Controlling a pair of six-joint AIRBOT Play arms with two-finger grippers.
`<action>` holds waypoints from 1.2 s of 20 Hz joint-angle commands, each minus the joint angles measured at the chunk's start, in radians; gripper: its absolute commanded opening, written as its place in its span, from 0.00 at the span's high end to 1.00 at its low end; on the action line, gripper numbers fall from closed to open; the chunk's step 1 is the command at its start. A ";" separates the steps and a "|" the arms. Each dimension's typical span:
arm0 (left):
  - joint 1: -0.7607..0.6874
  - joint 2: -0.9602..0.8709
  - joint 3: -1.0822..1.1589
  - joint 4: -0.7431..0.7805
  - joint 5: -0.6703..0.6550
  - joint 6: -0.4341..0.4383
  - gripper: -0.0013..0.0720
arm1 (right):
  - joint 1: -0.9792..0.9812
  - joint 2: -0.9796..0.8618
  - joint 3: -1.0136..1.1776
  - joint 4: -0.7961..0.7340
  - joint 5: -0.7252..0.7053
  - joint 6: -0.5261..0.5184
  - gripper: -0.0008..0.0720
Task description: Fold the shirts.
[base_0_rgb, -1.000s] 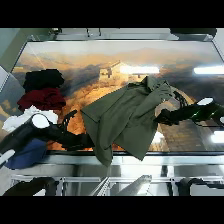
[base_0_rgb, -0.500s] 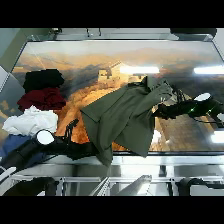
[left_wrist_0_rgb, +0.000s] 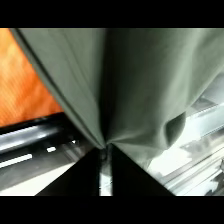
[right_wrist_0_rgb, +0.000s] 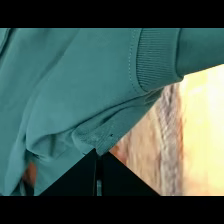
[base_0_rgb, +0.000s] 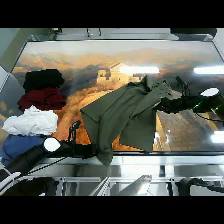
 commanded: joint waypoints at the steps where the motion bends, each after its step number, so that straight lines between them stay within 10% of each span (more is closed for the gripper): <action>1: -0.014 -0.039 -0.002 -0.018 0.014 0.006 0.91 | -0.006 0.040 0.002 0.003 -0.001 0.002 0.97; 9: 0.077 0.055 0.175 -0.066 -0.015 0.118 0.95 | -0.130 0.207 0.002 0.052 0.085 0.001 0.97; 16: 0.520 0.396 0.756 -0.097 -0.223 0.195 0.95 | -0.384 0.660 0.103 0.644 0.103 -0.270 0.97; 24: 0.858 0.318 1.338 -0.192 -0.423 0.236 0.95 | -0.436 1.021 0.417 0.557 -0.410 -0.496 0.97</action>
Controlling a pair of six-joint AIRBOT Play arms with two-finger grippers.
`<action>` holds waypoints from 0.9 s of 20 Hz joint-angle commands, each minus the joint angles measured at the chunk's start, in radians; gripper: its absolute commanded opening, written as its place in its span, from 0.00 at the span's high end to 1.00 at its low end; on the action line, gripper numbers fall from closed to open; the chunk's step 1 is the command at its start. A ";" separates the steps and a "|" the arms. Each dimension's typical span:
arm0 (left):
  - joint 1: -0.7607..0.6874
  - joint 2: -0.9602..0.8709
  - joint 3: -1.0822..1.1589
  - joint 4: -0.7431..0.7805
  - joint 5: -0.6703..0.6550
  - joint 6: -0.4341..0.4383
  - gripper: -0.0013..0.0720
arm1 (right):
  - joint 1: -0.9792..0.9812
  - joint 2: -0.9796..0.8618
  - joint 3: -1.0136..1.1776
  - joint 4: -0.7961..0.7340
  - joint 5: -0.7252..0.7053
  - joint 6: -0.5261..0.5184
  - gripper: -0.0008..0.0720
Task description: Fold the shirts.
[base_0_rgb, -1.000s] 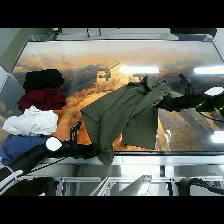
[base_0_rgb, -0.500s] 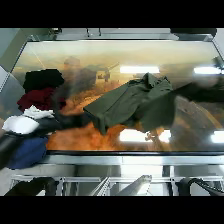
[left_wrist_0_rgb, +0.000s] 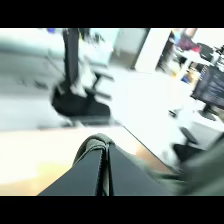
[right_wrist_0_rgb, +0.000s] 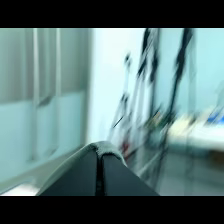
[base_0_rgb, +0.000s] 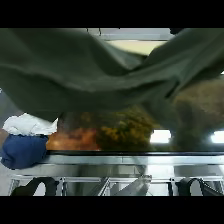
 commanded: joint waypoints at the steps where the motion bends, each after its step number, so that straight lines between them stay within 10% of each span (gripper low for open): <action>1: 0.136 -0.079 0.188 -0.015 -0.108 -0.011 0.95 | -0.011 0.083 0.073 -0.110 -0.230 -0.054 0.97; 8: -0.037 -0.434 0.063 -0.010 -0.294 -0.021 0.95 | 0.047 -0.339 0.050 -0.180 0.148 0.120 0.97; 18: -0.138 -1.122 0.037 0.014 -0.042 0.154 0.95 | 0.137 -1.169 0.003 -0.178 0.055 0.141 0.97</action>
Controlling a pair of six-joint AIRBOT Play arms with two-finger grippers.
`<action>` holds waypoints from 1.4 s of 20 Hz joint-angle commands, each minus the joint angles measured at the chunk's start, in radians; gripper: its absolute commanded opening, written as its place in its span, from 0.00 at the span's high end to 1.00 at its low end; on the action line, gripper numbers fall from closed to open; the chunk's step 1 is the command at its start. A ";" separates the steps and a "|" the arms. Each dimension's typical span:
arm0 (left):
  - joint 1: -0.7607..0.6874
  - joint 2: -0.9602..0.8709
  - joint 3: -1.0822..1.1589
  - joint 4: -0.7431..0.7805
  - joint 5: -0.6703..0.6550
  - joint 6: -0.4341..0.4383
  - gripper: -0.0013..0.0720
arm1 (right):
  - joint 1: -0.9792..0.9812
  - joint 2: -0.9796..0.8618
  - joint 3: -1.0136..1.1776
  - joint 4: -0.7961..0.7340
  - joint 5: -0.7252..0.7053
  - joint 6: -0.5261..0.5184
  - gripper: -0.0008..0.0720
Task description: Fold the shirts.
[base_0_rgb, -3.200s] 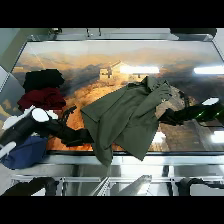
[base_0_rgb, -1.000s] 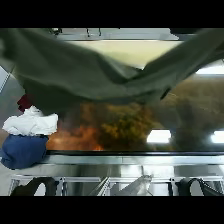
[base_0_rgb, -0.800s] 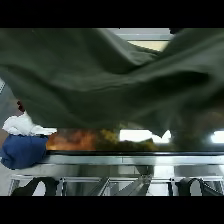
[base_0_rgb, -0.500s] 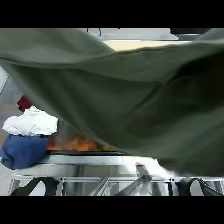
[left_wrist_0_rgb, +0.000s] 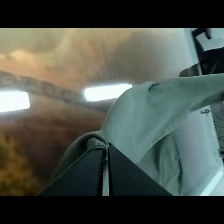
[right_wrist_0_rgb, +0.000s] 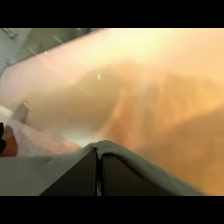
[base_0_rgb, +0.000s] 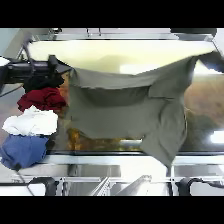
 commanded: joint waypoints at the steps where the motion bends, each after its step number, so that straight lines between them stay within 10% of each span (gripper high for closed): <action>1: -0.010 -0.233 0.105 0.000 0.051 0.031 0.92 | 0.000 -0.229 -0.002 0.058 -0.038 -0.003 0.97; 2: -0.010 -0.276 0.147 0.000 0.061 0.030 0.62 | 0.000 -0.257 -0.001 0.059 -0.047 -0.003 0.96; 5: 0.014 -0.355 0.293 -0.002 0.037 0.013 0.53 | -0.011 -0.274 0.011 0.059 -0.035 -0.003 0.29; 8: 0.091 -0.352 0.449 0.070 -0.114 -0.067 0.53 | -0.080 -0.205 0.011 0.058 0.040 -0.002 0.30; 10: 0.137 -0.338 0.530 0.240 -0.297 -0.188 0.53 | -0.140 -0.151 0.010 0.053 0.148 0.004 0.81; 12: 0.158 -0.304 0.522 0.379 -0.441 -0.265 0.53 | -0.188 -0.100 0.009 0.011 0.240 0.054 0.97; 21: 0.055 0.000 -0.298 0.529 -0.273 -0.192 0.53 | -0.220 0.150 -0.308 -0.285 0.306 0.206 0.97; 28: -0.008 -0.106 -0.359 0.527 -0.161 -0.141 0.53 | -0.220 0.217 -0.384 -0.283 0.353 0.198 0.97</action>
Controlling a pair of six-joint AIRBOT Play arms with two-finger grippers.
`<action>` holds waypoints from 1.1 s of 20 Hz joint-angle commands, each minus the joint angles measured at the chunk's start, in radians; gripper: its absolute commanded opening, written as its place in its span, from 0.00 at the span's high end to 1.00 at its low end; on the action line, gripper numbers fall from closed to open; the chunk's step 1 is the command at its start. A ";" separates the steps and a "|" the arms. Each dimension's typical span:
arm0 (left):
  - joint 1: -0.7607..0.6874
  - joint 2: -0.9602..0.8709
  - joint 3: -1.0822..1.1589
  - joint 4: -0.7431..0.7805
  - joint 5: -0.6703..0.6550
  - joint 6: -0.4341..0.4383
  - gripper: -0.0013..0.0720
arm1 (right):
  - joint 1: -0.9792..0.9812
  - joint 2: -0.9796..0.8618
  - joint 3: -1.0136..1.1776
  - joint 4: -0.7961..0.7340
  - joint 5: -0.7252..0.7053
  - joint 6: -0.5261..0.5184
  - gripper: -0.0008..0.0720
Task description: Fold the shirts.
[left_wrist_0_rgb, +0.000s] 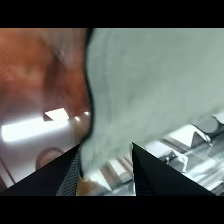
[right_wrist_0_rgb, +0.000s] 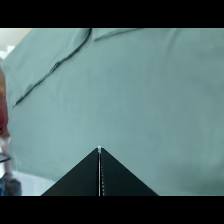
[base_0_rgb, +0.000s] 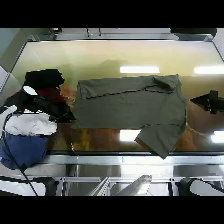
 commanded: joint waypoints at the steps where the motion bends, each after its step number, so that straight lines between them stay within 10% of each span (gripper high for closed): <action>1: -0.015 -0.056 -0.010 0.001 0.040 0.023 0.53 | -0.001 0.033 -0.022 -0.006 0.042 0.000 0.97; 6: -0.015 -0.080 -0.011 -0.249 -0.014 0.238 0.54 | -0.001 0.055 -0.022 -0.016 0.072 0.001 0.97; 8: -0.015 -0.080 -0.011 -0.250 -0.049 0.270 0.96 | -0.012 0.055 -0.022 -0.074 0.078 0.023 0.97; 11: -0.013 -0.080 -0.011 -0.253 -0.064 0.272 0.95 | -0.060 0.055 -0.023 -0.229 0.046 0.105 0.96; 12: -0.014 -0.080 -0.011 -0.253 -0.064 0.272 0.95 | -0.071 0.052 -0.023 -0.296 0.026 0.153 0.81; 13: -0.015 -0.080 -0.011 -0.253 -0.063 0.272 0.95 | -0.073 0.044 -0.023 -0.366 0.000 0.202 0.34; 14: -0.015 -0.080 -0.011 -0.254 -0.064 0.272 0.95 | -0.072 0.031 -0.023 -0.419 -0.024 0.233 0.16; 17: -0.015 -0.080 -0.011 -0.254 -0.063 0.272 0.95 | -0.068 -0.050 -0.023 -0.416 -0.060 0.236 0.17; 20: -0.015 -0.080 -0.011 -0.255 -0.063 0.270 0.95 | -0.046 -0.146 -0.023 -0.403 -0.082 0.231 0.50; 22: -0.015 -0.080 -0.011 -0.255 -0.063 0.268 0.95 | -0.019 -0.201 -0.023 -0.397 -0.091 0.232 0.48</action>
